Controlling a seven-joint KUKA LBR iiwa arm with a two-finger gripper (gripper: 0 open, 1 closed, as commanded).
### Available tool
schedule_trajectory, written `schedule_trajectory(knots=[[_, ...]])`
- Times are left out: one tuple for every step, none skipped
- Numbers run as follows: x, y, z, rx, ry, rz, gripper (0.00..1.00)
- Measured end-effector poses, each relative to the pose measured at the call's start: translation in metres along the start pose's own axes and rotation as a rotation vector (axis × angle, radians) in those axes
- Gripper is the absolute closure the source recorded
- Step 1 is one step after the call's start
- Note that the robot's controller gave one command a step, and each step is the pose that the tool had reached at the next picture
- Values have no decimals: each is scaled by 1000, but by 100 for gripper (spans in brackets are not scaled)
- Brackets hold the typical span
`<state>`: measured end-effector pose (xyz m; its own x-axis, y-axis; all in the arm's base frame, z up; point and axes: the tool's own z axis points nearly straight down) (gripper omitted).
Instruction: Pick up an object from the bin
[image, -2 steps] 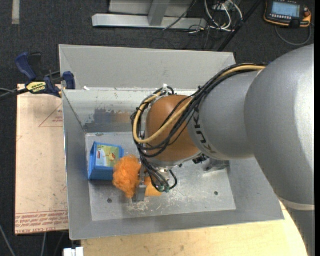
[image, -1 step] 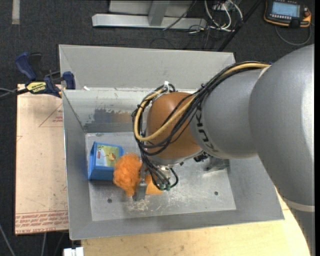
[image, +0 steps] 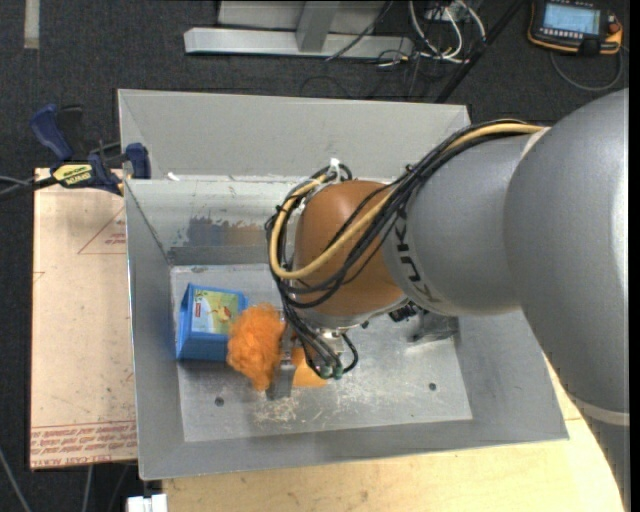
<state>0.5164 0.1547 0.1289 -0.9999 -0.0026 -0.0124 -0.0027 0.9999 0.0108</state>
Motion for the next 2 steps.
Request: schedule_trajectory(knots=[[1,0,-8,2,6,0,100],[2,0,-26,2,7,0,100]])
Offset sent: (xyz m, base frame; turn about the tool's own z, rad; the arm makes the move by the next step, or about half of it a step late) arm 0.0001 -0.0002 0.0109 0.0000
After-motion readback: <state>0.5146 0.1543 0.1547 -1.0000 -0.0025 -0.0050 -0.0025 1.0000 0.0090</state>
